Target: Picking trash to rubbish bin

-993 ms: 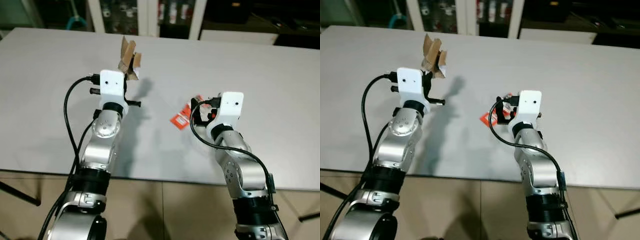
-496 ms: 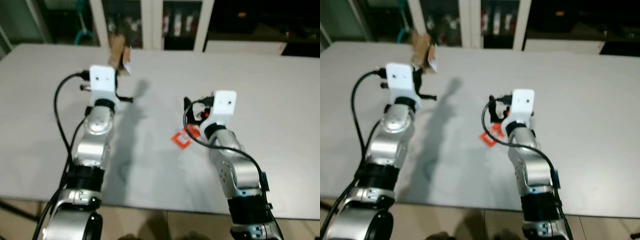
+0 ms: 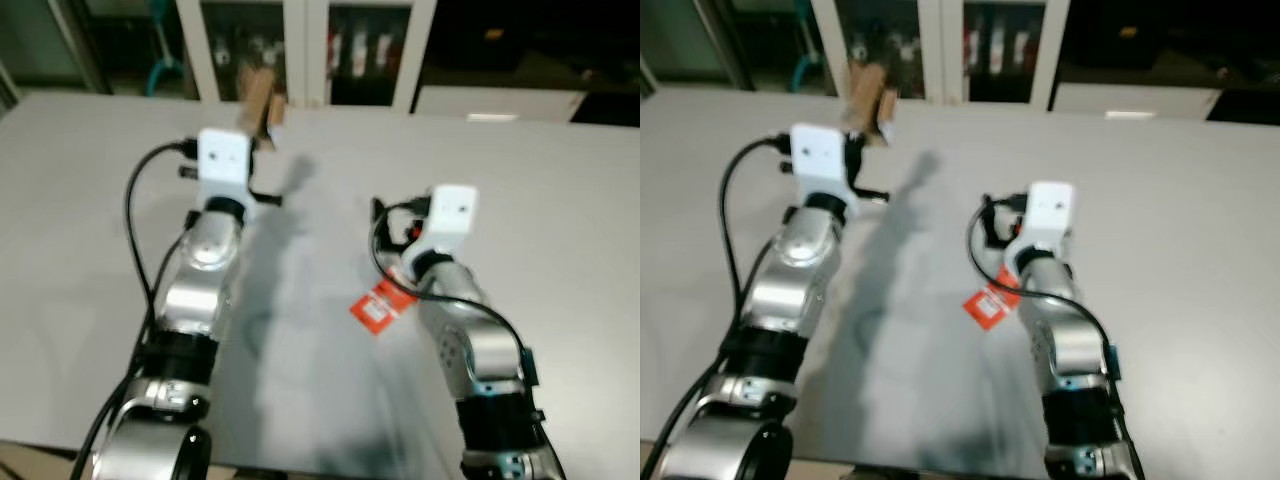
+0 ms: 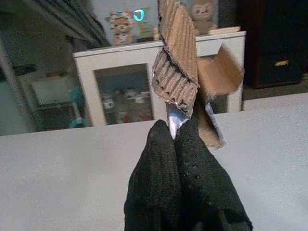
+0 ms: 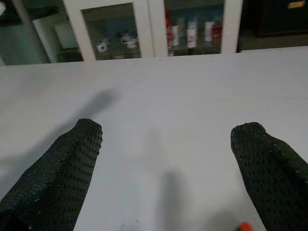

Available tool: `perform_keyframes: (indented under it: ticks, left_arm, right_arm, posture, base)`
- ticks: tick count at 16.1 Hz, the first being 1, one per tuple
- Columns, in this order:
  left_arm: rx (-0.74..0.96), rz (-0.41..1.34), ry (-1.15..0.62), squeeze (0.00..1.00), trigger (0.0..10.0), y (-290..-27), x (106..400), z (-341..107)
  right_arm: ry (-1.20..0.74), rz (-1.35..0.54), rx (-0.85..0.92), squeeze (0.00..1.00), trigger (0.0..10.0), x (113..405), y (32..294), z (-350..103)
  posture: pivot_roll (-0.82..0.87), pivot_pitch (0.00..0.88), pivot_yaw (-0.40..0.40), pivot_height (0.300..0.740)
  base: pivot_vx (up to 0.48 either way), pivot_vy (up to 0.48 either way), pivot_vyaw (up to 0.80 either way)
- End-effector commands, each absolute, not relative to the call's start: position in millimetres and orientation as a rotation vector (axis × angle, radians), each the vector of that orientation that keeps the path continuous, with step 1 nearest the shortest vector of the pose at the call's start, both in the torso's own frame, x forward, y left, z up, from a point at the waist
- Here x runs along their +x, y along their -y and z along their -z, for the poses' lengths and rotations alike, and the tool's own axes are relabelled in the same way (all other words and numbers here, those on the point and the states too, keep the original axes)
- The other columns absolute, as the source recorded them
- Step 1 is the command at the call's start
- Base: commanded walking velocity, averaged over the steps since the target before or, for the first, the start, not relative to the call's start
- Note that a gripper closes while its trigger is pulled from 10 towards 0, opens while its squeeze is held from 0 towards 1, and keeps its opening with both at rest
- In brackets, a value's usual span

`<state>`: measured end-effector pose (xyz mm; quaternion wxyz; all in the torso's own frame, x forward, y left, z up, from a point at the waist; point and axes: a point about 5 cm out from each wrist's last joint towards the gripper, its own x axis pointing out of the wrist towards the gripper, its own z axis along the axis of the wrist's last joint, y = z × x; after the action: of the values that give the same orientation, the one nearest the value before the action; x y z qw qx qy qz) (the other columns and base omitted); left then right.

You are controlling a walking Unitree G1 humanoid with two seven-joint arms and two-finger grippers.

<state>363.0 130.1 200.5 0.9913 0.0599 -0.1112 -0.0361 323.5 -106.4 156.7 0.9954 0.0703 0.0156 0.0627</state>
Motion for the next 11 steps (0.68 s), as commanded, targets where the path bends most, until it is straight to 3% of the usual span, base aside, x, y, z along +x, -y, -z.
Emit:
perform_keyframes:
  ticks: [1, 11]
  left_arm:
    - [0.116, 0.101, 0.223, 0.0, 10.0, -123, 362, -201]
    - [0.13, 0.105, 0.19, 0.0, 10.0, -126, 361, -197]
  right_arm:
    - [-0.057, -0.13, 0.124, 0.0, 10.0, 322, 109, -154]
    - [-0.219, -0.198, 0.01, 0.0, 10.0, 297, 86, -136]
  posture:
    - [-0.08, 0.119, 0.003, 0.74]
    - [-0.1, 0.127, 0.009, 0.74]
  base:
    - [0.0, 0.0, 0.0]
    - [0.0, 0.0, 0.0]
